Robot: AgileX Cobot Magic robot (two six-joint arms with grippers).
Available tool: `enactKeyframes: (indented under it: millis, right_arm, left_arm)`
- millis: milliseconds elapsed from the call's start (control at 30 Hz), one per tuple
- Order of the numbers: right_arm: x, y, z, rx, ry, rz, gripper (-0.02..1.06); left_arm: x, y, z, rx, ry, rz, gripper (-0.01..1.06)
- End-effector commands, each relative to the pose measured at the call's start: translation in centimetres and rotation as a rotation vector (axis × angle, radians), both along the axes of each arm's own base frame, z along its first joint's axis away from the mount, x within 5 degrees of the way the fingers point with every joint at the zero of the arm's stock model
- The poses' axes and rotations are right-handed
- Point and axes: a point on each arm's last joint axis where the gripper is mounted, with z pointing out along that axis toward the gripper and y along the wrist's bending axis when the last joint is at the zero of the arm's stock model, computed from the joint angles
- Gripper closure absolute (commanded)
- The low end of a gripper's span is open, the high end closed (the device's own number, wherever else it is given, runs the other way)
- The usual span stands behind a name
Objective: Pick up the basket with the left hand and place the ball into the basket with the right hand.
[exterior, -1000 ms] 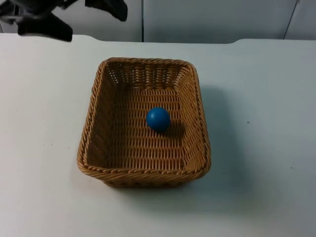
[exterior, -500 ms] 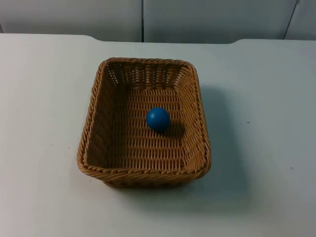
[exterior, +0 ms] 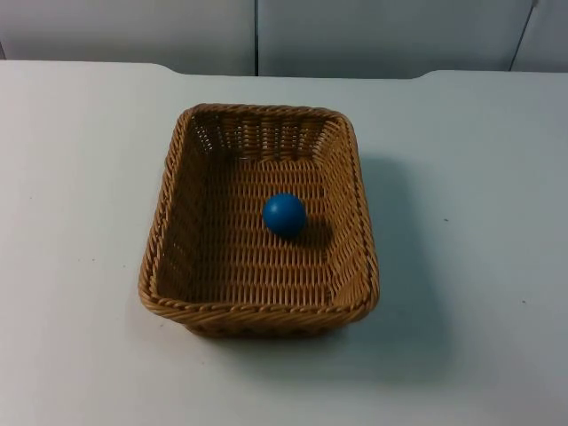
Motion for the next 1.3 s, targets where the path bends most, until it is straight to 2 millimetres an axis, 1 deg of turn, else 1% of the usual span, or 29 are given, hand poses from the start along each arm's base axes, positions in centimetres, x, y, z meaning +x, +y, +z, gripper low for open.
enactKeyframes:
  millis: [0, 133, 167, 200, 233, 333, 367, 500, 533, 700, 733, 867, 900, 1067, 1100, 1167, 1233, 1267]
  right_arm:
    - [-0.7, -0.2, -0.8, -0.014, 0.022, 0.013, 0.29]
    - [-2.2, -1.0, -2.0, -0.027, 0.034, 0.016, 0.29]
    - [-2.2, -1.0, -2.0, -0.027, 0.034, 0.016, 0.29]
    - [-2.4, -1.1, -2.1, -0.026, 0.033, 0.016, 0.29]
    - [-2.9, -1.3, -2.3, -0.027, 0.035, 0.016, 0.29]
    - [-4.6, -2.1, -3.6, -0.045, 0.065, 0.022, 0.29]
    - [-4.6, -2.1, -3.6, -0.045, 0.065, 0.022, 0.29]
    - [-6.6, -3.0, -4.8, -0.038, 0.083, 0.033, 0.29]
    - [-6.6, -3.0, -4.8, -0.038, 0.083, 0.033, 0.29]
    - [-8.9, -3.6, -6.8, -0.024, 0.098, 0.079, 0.29]
    - [-8.9, -3.6, -6.8, -0.024, 0.098, 0.079, 0.29]
    - [-10.6, -4.4, -7.5, -0.021, 0.094, 0.083, 0.29]
    - [-10.6, -4.4, -7.5, -0.021, 0.094, 0.083, 0.29]
    - [-11.0, -4.6, -8.2, -0.046, 0.147, 0.086, 0.29]
    - [-11.0, -4.6, -8.2, -0.046, 0.147, 0.086, 0.29]
    - [-10.9, -4.5, -8.5, -0.046, 0.155, 0.088, 0.29]
    - [-10.8, -4.5, -8.4, -0.043, 0.147, 0.088, 0.29]
    - [-10.8, -4.5, -8.4, -0.043, 0.147, 0.088, 0.29]
  left_arm:
    - [-1.2, 0.3, -0.2, 0.005, -0.024, -0.001, 0.1]
    - [-3.9, 1.0, -0.4, 0.003, -0.08, -0.011, 0.1]
    - [-3.9, 1.0, -0.4, 0.003, -0.08, -0.011, 0.1]
    - [-4.4, 1.2, -0.5, 0.008, -0.094, -0.01, 0.1]
    - [-4.7, 1.2, -0.5, 0.008, -0.103, -0.01, 0.1]
    - [-6.3, 1.7, -1.3, 0.019, -0.1, -0.009, 0.1]
    - [-6.3, 1.7, -1.3, 0.019, -0.1, -0.009, 0.1]
    - [-7.9, 2.2, -2.0, 0.042, -0.104, -0.013, 0.1]
    - [-7.9, 2.2, -2.0, 0.042, -0.104, -0.013, 0.1]
    - [-9.5, 3.1, -3.0, 0.06, -0.102, 0.033, 0.1]
    - [-9.5, 3.1, -3.0, 0.06, -0.102, 0.033, 0.1]
    - [-11.3, 3.6, -3.2, 0.079, -0.136, 0.018, 0.1]
    - [-11.3, 3.6, -3.2, 0.079, -0.136, 0.018, 0.1]
    - [-13.8, 4.6, -3.5, 0.095, -0.184, 0.041, 0.1]
    - [-13.8, 4.6, -3.5, 0.095, -0.184, 0.041, 0.1]
    - [-14.5, 4.9, -3.6, 0.104, -0.191, 0.059, 0.1]
    - [-15.3, 5.7, -4.0, 0.121, -0.194, 0.113, 0.1]
    - [-15.3, 5.7, -4.0, 0.121, -0.194, 0.113, 0.1]
